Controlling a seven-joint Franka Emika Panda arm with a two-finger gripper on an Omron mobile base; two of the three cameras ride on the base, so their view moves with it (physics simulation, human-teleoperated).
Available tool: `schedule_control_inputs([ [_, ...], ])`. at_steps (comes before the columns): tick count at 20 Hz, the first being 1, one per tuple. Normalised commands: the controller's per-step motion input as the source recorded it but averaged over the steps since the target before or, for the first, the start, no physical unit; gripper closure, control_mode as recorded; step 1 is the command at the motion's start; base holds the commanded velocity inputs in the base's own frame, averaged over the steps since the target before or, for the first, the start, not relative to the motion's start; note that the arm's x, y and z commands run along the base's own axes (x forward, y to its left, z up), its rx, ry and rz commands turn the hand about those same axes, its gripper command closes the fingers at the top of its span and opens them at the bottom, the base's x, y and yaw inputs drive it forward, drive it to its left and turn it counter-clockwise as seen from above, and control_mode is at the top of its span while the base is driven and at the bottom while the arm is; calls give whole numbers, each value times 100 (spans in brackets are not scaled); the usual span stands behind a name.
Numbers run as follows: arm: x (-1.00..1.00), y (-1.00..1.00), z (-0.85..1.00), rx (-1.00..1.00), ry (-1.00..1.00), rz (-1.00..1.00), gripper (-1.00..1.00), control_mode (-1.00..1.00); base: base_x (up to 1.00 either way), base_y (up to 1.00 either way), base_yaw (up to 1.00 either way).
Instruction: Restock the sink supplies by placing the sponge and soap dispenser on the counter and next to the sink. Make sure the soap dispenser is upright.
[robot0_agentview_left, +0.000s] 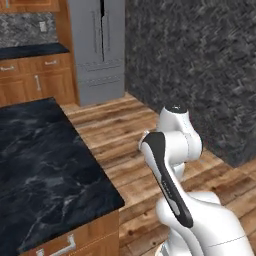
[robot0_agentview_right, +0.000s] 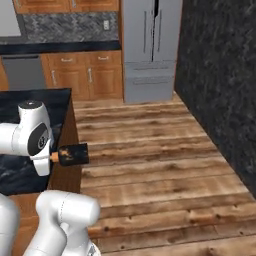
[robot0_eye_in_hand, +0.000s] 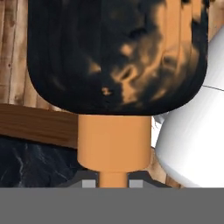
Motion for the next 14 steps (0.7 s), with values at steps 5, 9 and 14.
schedule_control_inputs([
  [5,0,0,0,0,0,0,100,100,7,-49,61],
  [9,0,0,0,0,0,0,100,100,9,-55,62],
  [14,0,0,0,0,0,0,100,100,23,-91,43],
])
